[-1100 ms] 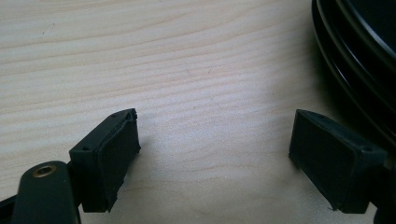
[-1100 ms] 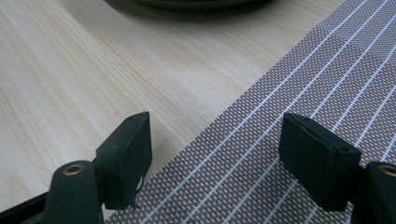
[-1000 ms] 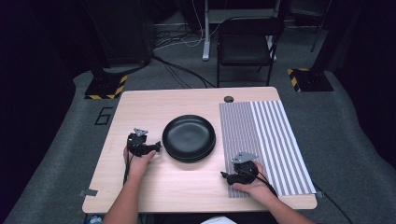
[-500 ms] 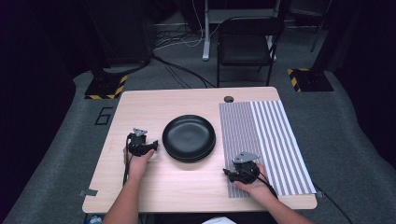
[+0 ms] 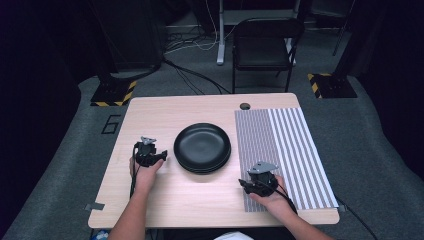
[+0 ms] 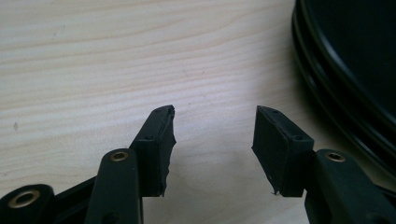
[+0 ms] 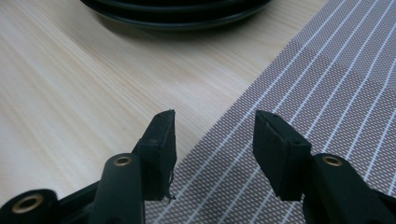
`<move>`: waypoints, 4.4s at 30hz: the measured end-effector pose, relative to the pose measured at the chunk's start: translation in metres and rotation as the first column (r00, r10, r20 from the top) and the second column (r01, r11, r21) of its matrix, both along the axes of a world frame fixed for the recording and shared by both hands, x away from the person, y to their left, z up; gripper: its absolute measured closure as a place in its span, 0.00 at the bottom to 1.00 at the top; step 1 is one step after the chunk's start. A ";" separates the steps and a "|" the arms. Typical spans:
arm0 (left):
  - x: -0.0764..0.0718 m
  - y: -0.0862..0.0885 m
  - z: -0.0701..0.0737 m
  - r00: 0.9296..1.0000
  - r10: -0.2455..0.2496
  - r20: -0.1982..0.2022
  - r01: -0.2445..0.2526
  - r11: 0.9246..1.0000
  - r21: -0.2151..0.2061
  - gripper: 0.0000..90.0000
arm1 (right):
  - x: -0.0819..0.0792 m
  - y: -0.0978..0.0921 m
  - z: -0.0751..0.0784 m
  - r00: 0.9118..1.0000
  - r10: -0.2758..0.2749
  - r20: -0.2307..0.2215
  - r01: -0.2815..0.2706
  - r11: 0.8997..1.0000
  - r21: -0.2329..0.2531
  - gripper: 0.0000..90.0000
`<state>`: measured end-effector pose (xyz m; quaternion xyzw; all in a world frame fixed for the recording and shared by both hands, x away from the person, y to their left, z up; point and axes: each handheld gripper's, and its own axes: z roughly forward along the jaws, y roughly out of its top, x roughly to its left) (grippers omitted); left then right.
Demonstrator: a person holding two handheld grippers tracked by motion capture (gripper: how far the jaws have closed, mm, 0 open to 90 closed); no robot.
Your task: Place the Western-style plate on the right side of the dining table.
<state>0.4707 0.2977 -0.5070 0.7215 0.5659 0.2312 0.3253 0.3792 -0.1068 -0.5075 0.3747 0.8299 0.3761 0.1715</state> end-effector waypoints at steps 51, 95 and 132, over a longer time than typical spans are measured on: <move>-0.009 -0.026 0.045 0.996 -0.082 0.042 0.086 0.989 -0.121 0.61 | 0.072 0.012 0.089 1.000 -0.002 -0.006 0.003 0.993 0.118 0.57; 0.029 -0.021 0.025 0.989 -0.085 -0.121 0.040 0.942 -0.333 0.83 | 0.132 0.043 0.051 0.987 -0.141 -0.080 0.150 0.981 0.124 0.63; 0.023 -0.027 0.025 0.993 -0.066 -0.100 0.032 0.950 -0.311 0.89 | 0.135 0.044 0.027 0.949 -0.156 -0.274 0.197 0.972 0.130 0.75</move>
